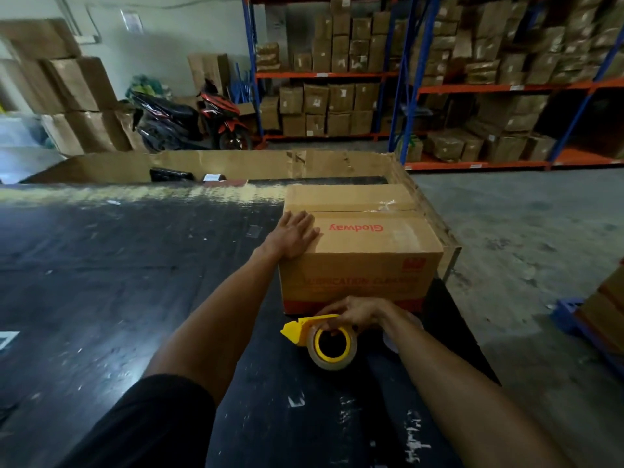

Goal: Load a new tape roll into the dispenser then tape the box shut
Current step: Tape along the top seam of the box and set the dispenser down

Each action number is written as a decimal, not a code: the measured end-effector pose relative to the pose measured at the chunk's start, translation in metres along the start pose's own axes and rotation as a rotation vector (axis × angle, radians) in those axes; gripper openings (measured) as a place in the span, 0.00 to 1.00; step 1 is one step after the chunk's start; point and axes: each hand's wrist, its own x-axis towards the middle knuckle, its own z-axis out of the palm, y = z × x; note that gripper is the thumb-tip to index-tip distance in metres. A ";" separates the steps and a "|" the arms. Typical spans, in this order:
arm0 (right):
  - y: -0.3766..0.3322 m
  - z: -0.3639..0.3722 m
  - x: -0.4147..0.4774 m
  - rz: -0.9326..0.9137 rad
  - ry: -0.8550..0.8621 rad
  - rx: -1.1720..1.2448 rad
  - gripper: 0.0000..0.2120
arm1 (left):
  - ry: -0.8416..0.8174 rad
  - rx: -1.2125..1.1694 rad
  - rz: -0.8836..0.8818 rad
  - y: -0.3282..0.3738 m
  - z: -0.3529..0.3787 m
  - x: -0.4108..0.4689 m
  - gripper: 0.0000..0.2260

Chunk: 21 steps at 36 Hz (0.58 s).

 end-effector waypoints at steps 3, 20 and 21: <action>0.004 0.005 0.016 0.044 0.013 -0.049 0.22 | 0.026 0.063 0.039 0.002 -0.002 -0.003 0.29; -0.001 0.022 0.028 -0.053 0.195 -0.293 0.19 | 0.002 0.047 0.013 0.003 -0.001 -0.008 0.29; -0.001 0.024 0.027 -0.053 0.220 -0.309 0.19 | -0.005 0.043 0.012 0.005 -0.002 -0.010 0.29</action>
